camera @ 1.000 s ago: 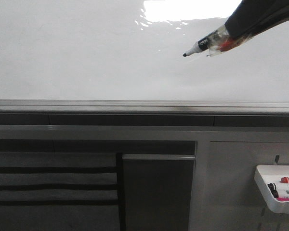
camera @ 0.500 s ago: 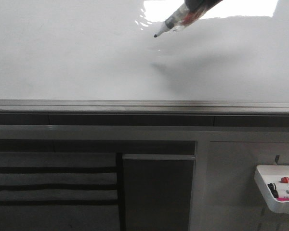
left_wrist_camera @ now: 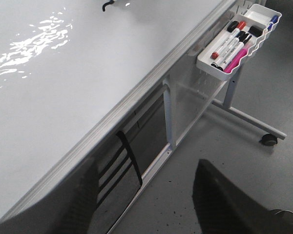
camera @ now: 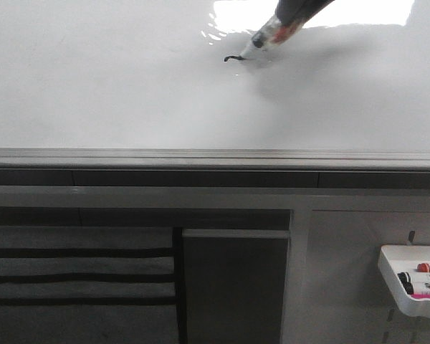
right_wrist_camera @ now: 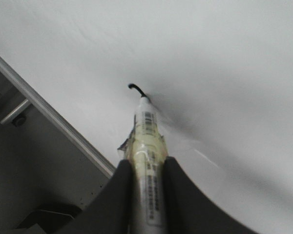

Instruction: Write number 3 on whiteboard

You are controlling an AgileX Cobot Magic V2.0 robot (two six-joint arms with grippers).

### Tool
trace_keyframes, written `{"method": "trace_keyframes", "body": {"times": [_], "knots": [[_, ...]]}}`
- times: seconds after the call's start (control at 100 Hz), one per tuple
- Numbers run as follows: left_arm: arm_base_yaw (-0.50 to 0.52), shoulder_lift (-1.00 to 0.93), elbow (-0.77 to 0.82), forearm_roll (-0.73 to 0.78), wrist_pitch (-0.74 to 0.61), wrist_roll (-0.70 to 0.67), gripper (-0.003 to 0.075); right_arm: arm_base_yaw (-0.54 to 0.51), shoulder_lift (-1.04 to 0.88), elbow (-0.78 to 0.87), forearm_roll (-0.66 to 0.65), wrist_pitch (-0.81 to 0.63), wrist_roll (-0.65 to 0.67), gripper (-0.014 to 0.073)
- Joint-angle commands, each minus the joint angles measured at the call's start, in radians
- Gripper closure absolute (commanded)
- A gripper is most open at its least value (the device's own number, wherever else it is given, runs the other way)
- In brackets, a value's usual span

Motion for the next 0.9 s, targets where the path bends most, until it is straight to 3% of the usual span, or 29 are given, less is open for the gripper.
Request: {"method": "trace_keyframes", "body": {"times": [0.0,0.25,0.54,0.78,0.89], "knots": [[0.006,-0.009,-0.025,-0.054,-0.031,-0.010,0.0321,-0.029,-0.044,0.007,-0.044,-0.026,0.013,0.0565],[0.006,-0.009,-0.025,-0.054,-0.031,-0.010,0.0321,0.066,0.000,0.049,-0.008,-0.211,0.013,0.0565],[0.006,-0.009,-0.025,-0.054,-0.031,-0.010,0.0321,-0.012,-0.076,0.119,-0.031,-0.090,0.017,0.0565],[0.006,-0.009,-0.025,-0.054,-0.031,-0.010,0.0321,0.115,-0.037,0.173,0.004,-0.307,0.017,0.0565],[0.006,-0.009,-0.025,-0.054,-0.031,-0.010,0.0321,0.136,-0.022,0.133,0.008,-0.311,0.017,0.0565]]}}
